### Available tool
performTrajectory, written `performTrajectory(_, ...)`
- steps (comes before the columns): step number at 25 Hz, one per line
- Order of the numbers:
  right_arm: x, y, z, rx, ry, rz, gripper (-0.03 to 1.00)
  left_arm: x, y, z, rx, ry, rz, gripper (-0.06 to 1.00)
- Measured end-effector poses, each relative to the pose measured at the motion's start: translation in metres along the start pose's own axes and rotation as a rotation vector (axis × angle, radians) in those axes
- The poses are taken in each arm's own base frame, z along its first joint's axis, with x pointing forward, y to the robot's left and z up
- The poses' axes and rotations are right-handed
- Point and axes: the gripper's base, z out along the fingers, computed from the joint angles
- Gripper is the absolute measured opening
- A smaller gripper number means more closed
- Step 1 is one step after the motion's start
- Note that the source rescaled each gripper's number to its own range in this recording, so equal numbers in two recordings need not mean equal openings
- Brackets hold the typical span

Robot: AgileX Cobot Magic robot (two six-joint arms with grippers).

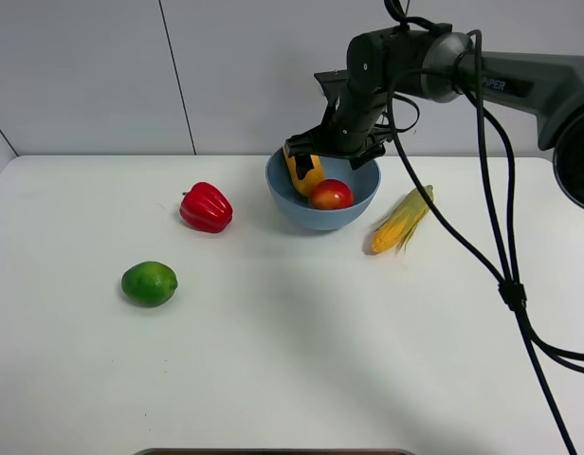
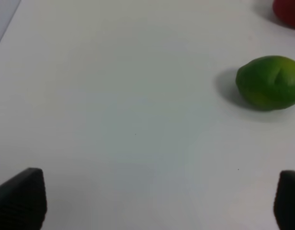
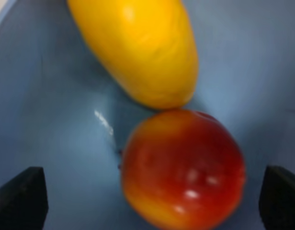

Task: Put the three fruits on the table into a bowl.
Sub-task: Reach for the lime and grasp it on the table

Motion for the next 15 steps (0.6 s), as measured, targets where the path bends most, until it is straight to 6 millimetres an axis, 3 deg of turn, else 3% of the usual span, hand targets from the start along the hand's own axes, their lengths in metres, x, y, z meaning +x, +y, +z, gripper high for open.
performTrajectory(7,-0.013,0.002,-0.049,0.006,0.002,-0.010,0.69,0.000,0.000,0.000,0.000,0.000,0.000,0.79)
performTrajectory(15,-0.005,0.002,-0.118,0.012,0.031,-0.045,0.69,0.000,0.000,0.000,0.000,0.000,0.000,0.79)
